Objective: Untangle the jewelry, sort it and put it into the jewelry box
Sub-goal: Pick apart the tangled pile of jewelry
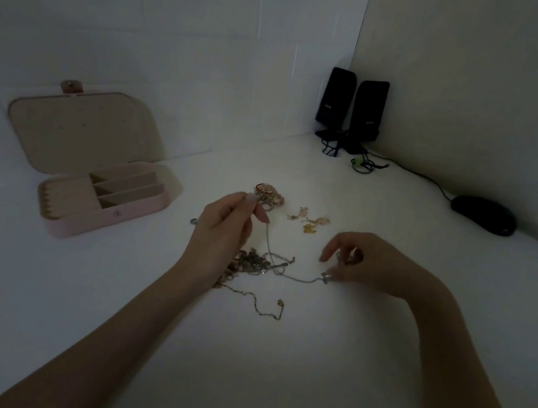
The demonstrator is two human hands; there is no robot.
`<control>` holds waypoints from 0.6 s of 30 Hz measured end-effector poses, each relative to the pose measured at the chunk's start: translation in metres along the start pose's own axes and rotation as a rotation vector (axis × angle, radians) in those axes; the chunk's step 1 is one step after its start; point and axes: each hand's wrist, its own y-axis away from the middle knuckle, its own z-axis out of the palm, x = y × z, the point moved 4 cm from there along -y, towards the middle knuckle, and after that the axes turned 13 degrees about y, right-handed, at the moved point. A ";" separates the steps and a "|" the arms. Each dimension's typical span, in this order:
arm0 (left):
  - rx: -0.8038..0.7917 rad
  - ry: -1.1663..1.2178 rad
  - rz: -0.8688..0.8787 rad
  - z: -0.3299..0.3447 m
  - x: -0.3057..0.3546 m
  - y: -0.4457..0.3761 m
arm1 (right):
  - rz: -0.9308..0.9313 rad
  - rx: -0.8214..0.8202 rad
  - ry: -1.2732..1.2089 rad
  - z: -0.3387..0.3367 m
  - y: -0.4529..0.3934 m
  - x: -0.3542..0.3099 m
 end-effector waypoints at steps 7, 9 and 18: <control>0.030 0.063 -0.001 -0.001 0.003 0.001 | -0.097 0.043 0.145 0.007 -0.007 -0.009; 0.045 0.032 0.041 -0.003 0.002 0.001 | -0.132 0.077 0.187 0.009 -0.010 -0.011; -0.213 -0.357 0.069 0.003 -0.002 0.008 | -0.194 0.414 -0.387 -0.020 0.007 -0.036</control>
